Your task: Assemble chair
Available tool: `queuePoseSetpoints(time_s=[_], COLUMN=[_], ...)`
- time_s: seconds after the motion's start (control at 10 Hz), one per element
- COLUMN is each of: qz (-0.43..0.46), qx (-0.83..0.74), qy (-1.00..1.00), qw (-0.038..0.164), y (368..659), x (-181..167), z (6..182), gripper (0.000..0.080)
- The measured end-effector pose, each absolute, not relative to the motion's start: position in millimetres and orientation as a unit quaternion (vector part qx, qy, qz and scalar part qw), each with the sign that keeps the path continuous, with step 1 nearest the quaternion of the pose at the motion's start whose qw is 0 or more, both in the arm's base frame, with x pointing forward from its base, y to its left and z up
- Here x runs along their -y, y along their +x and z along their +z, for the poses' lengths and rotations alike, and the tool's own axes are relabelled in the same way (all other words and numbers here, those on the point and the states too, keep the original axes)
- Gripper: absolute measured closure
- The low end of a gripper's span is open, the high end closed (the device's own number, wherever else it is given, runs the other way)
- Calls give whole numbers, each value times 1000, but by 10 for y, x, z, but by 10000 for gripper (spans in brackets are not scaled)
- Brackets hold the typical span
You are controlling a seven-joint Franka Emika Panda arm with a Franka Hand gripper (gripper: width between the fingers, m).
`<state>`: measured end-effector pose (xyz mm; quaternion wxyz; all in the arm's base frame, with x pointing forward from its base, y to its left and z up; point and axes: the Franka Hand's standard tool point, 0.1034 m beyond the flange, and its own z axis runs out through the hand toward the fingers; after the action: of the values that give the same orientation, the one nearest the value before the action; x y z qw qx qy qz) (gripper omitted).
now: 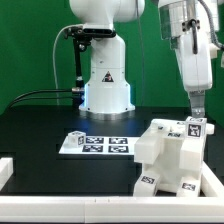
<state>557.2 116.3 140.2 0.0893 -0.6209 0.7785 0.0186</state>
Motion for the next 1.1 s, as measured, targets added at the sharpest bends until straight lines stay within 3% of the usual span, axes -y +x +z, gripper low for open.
queuePoseSetpoints(time_s=[0.3,0.6,1.1], qz=[14,14,-5], qx=[-752,-660,-514], qy=[-653,-743,-851], qw=[92,109,109], y=[5495,5273,5266], x=[-1062,-776,-686], z=[1398,1530,1472], gripper=[151,151,151])
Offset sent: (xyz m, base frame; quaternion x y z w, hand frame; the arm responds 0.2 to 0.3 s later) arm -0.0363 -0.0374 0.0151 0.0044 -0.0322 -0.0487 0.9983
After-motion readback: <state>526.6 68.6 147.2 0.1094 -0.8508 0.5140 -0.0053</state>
